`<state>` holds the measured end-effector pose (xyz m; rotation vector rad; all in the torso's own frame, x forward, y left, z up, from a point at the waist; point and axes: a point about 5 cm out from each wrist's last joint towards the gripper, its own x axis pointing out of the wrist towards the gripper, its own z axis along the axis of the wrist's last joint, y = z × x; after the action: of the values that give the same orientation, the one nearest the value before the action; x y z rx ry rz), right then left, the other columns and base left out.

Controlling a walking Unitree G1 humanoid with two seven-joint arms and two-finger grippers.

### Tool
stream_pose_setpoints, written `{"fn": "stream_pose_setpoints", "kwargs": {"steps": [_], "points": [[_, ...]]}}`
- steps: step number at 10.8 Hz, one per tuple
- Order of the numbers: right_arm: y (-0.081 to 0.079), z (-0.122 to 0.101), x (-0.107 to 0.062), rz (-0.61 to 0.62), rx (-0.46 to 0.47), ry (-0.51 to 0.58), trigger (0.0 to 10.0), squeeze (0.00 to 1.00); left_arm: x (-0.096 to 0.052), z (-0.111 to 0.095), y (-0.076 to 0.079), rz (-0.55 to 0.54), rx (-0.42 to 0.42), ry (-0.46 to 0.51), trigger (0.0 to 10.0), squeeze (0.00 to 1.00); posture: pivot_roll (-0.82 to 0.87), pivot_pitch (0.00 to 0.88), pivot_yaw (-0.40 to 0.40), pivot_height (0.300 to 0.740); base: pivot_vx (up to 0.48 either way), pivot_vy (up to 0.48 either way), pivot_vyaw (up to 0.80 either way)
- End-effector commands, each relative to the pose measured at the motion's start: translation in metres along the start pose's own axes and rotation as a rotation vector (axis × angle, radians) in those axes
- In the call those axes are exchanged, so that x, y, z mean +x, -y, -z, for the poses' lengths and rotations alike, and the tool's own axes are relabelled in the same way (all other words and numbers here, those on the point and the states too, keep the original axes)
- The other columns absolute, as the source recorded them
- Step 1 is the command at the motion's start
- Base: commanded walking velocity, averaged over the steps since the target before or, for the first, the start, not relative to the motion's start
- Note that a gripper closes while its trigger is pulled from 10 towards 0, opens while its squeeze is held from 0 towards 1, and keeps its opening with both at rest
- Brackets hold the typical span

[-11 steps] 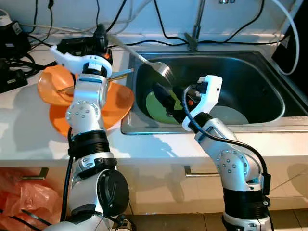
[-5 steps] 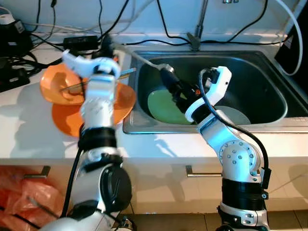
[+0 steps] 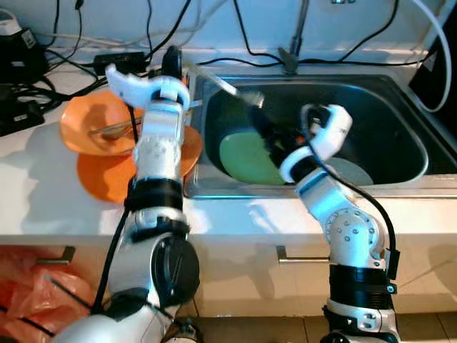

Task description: Kitchen organization

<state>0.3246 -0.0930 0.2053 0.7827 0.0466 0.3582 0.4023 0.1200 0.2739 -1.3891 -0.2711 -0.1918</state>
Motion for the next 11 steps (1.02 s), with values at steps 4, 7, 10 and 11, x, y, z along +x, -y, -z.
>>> {"fn": "stream_pose_setpoints", "kwargs": {"steps": [4,7,10,11], "points": [[-0.049,0.020,0.015,-0.208,0.228,-0.049,10.0,1.00,-0.007,0.010,-0.020,-0.071,0.048,-0.020,0.0,0.00,0.08,0.062,0.044,0.740,0.000,0.000,0.00],[-0.040,0.029,0.024,-0.119,0.361,-0.072,10.0,0.00,-0.006,0.017,-0.021,-0.073,0.074,-0.038,0.0,0.00,0.08,0.060,0.045,0.740,0.000,0.000,0.00],[-0.033,0.037,0.021,-0.078,0.403,-0.104,10.0,0.00,-0.004,0.013,-0.022,-0.075,0.099,-0.026,0.0,0.00,0.08,0.060,0.042,0.740,0.000,0.000,0.00],[-0.033,0.037,0.019,-0.091,0.412,-0.098,0.0,0.00,-0.004,0.013,-0.022,-0.075,0.101,-0.026,0.0,0.00,0.08,0.060,0.041,0.740,0.000,0.000,0.00]]}}
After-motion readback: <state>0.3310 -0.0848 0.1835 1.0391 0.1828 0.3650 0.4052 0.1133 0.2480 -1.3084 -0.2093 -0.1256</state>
